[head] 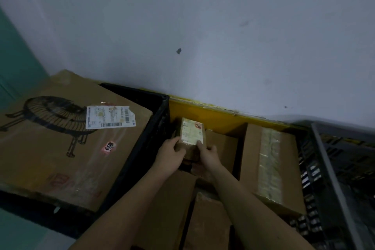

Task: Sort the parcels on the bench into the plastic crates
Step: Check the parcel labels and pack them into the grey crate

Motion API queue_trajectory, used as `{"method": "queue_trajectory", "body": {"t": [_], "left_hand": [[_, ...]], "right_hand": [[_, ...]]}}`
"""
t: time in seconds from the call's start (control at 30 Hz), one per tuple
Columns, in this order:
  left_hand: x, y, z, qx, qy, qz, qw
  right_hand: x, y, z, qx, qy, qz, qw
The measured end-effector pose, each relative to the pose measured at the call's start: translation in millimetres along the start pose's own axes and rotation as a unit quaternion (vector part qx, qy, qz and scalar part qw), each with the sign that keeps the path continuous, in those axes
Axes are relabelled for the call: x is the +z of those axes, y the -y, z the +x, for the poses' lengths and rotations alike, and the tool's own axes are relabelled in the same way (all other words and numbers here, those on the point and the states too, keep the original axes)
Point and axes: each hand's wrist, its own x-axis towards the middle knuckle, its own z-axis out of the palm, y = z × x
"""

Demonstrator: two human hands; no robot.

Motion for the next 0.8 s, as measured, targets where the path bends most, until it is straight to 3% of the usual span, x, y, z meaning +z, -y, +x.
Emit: {"method": "queue_trajectory", "body": {"t": [0.23,0.5,0.6,0.73,0.8], "left_hand": [[-5,-21,-20,0.025,0.010,-0.025,0.999],[-7,-52,-44,0.043,0.024,-0.025,0.998],[-4,-67,-52,0.035,0.001,-0.044,0.998],[-1,-94,-64,-0.022,0.024,-0.197,0.980],[2,-101,-68,-0.037,0.043,-0.222,0.973]], "right_hand": [[-23,9,-15,-0.047,-0.046,0.011,0.998],[-56,30,-43,-0.111,-0.028,0.055,0.992],[-69,39,-56,-0.118,0.009,0.085,0.989],[-94,57,-81,-0.172,0.082,0.064,0.980],[-109,65,-91,-0.192,0.112,0.048,0.974]]}}
